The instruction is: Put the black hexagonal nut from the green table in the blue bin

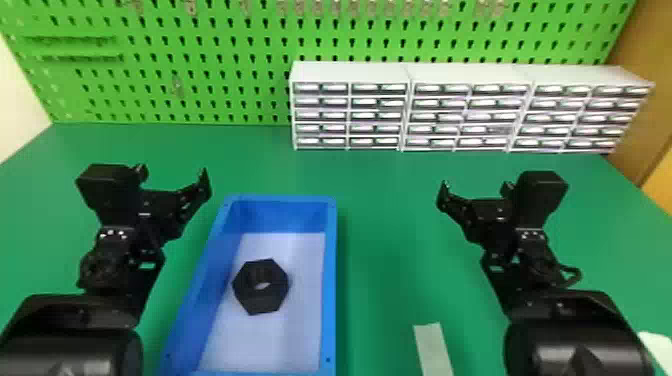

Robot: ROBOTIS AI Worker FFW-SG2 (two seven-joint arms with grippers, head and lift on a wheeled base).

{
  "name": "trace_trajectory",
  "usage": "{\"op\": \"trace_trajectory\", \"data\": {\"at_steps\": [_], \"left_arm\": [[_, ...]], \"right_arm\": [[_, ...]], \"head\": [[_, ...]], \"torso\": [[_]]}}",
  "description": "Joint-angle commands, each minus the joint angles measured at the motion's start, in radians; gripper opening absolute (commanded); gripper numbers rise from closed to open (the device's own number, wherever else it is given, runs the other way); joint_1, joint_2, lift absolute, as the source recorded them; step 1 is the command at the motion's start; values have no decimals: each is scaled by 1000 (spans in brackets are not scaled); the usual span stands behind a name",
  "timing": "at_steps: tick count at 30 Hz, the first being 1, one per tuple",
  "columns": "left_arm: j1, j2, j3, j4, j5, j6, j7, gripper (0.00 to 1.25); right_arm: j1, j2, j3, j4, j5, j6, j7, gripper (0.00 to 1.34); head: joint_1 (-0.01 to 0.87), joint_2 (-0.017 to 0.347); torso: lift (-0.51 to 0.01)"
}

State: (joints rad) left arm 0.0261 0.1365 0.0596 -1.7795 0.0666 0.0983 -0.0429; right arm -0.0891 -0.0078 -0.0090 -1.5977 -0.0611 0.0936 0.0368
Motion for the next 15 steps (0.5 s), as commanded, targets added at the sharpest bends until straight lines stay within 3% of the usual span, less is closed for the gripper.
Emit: {"op": "trace_trajectory", "data": {"at_steps": [1, 15], "left_arm": [[2, 0, 0, 2, 1, 0, 0, 1000], [-2, 0, -4, 3, 1, 0, 0, 1000]], "right_arm": [[0, -1, 1, 2, 0, 0, 0, 1269], [0, 2, 0, 5, -3, 2, 0, 1267]], "head": [[686, 52], [686, 52]], "torso": [[-97], [-97]]}}
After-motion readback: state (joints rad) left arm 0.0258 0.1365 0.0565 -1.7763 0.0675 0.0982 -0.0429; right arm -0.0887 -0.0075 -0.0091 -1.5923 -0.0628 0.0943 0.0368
